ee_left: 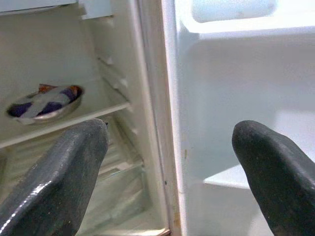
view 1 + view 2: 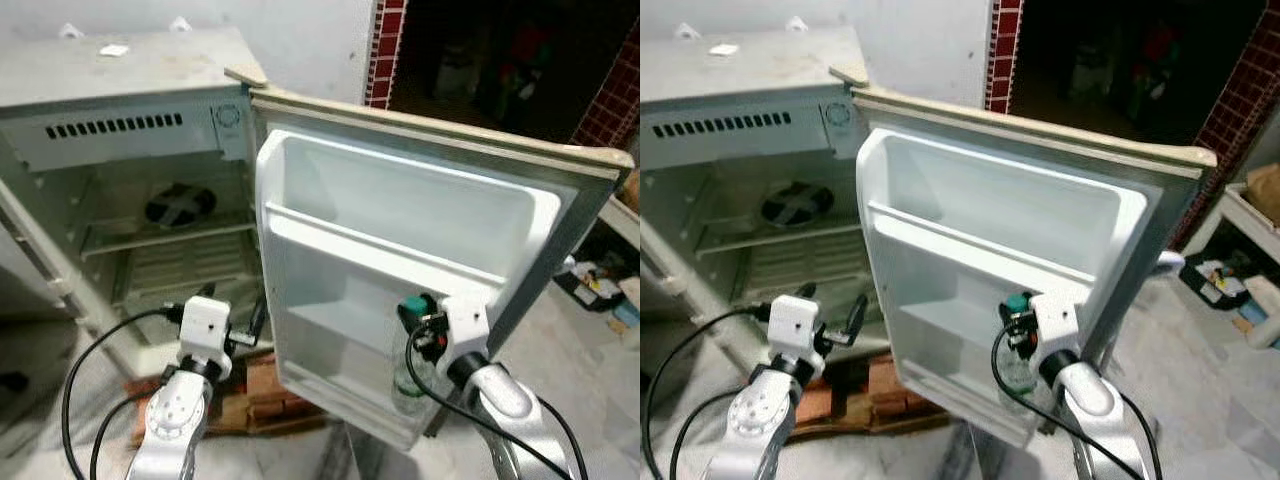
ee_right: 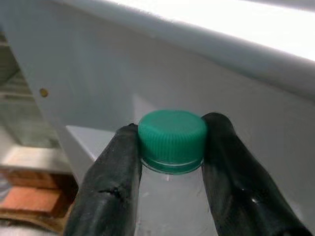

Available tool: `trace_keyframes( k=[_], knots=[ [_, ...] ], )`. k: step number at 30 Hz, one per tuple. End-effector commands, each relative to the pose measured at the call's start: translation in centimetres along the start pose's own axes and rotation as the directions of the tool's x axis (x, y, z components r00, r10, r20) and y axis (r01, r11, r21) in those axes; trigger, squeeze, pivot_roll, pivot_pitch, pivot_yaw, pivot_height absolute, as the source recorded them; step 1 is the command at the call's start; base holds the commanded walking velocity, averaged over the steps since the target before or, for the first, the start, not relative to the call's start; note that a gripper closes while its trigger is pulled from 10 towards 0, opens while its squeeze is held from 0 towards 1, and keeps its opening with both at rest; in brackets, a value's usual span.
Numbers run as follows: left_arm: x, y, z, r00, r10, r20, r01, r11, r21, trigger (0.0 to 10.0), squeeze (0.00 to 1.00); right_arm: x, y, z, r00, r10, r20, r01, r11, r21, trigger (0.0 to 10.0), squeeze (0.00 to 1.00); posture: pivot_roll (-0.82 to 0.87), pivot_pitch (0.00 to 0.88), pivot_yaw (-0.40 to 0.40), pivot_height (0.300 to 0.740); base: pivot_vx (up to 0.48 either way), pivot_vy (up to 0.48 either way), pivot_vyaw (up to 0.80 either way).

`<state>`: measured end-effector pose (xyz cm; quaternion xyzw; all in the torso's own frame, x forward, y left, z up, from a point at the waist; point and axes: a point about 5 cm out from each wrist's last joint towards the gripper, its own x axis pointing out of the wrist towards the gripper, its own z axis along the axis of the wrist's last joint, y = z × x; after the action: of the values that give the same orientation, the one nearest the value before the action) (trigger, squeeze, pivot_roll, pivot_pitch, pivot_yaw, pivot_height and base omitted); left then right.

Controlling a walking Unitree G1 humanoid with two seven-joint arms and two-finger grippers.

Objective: Restocking fridge

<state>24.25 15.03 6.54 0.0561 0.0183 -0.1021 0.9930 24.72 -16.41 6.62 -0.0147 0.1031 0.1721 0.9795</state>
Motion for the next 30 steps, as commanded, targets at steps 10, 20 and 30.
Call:
trace_keyframes(
  k=[10,20,30],
  knots=[
    [-0.7,1.2,-0.6,0.994,0.103,-0.048,-0.104,0.994,-0.019,10.0,0.00,0.6,0.8,1.2,0.995,0.081,0.052,-0.080,0.997,-0.004,10.0,0.00,-0.01,0.000,-0.016,0.740,0.000,0.000,0.00],
    [-1.0,1.1,-1.0,0.993,0.091,-0.069,-0.093,0.996,-0.014,10.0,0.00,0.6,0.9,1.9,0.992,0.054,0.115,-0.049,0.998,-0.048,10.0,0.00,-0.02,0.009,-0.012,0.740,0.000,0.000,0.00],
    [-1.3,0.7,-1.1,0.995,0.054,-0.083,-0.056,0.998,-0.023,10.0,0.00,0.5,1.4,1.7,0.991,0.048,0.126,-0.042,0.998,-0.047,10.0,0.00,-0.02,0.013,-0.002,0.716,0.000,0.000,0.00]
  ],
)
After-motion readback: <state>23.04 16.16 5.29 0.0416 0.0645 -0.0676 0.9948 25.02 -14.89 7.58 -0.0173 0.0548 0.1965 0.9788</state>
